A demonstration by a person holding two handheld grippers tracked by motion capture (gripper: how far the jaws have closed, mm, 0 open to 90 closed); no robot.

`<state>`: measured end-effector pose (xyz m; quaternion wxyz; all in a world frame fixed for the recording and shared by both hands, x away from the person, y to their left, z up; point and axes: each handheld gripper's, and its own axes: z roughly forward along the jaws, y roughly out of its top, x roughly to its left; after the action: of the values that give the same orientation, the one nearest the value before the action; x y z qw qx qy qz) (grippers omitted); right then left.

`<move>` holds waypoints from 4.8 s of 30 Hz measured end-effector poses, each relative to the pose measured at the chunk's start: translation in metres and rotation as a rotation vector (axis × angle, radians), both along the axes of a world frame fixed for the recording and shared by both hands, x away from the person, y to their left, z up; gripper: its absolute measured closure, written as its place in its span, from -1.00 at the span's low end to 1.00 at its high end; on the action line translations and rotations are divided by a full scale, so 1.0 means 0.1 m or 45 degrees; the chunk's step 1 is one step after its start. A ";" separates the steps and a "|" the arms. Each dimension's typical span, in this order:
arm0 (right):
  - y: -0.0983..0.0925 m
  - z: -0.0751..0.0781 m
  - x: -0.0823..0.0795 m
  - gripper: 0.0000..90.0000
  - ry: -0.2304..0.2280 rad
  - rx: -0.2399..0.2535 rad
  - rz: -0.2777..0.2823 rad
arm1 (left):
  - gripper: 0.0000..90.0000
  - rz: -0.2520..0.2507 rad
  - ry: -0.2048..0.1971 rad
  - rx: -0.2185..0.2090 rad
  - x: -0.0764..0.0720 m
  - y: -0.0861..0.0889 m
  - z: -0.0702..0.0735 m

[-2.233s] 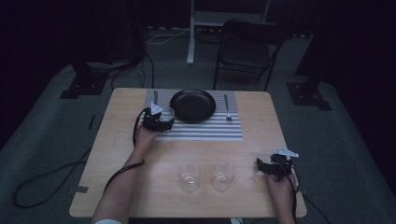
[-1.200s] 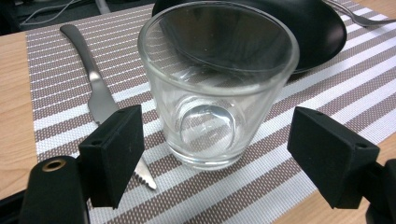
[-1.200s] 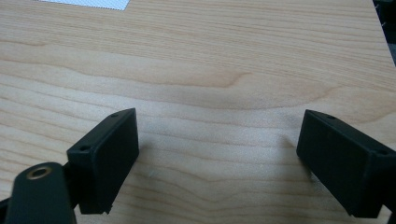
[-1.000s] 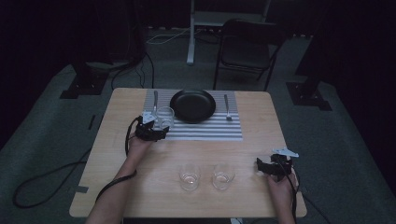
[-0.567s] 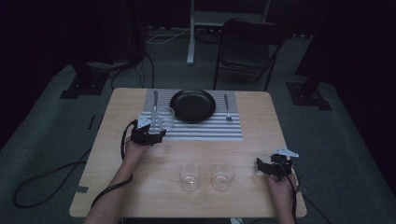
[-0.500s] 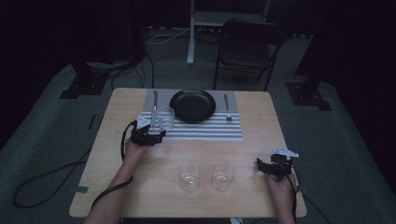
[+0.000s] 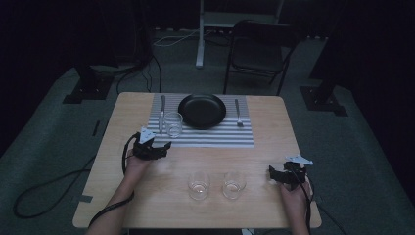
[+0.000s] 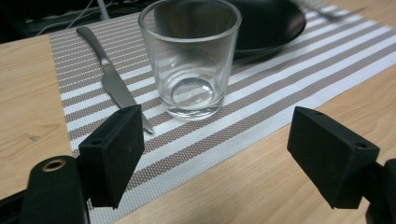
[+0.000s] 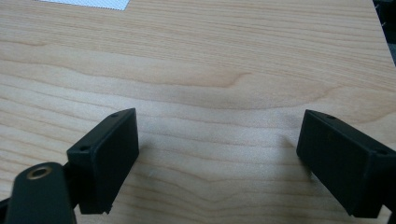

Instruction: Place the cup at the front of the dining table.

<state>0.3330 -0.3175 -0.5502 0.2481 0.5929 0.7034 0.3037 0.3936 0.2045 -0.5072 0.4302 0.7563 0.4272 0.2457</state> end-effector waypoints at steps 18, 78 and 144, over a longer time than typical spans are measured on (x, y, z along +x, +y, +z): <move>0.00 0.00 0.00 -0.73 0.000 0.000 0.000 | -0.57 0.051 0.026 0.016 -0.20 0.26 -0.06; 0.00 0.00 0.00 -0.72 0.001 0.001 -0.001 | -0.57 0.293 0.051 -0.025 -0.79 1.09 -0.30; 0.00 0.00 -0.01 -0.72 0.000 0.000 0.000 | -0.57 0.409 0.152 0.123 -1.38 1.24 -0.34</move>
<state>0.3324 -0.3173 -0.5501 0.2479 0.5929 0.7034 0.3037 0.2560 0.3286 -0.5414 0.3224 0.7114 0.5551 0.2862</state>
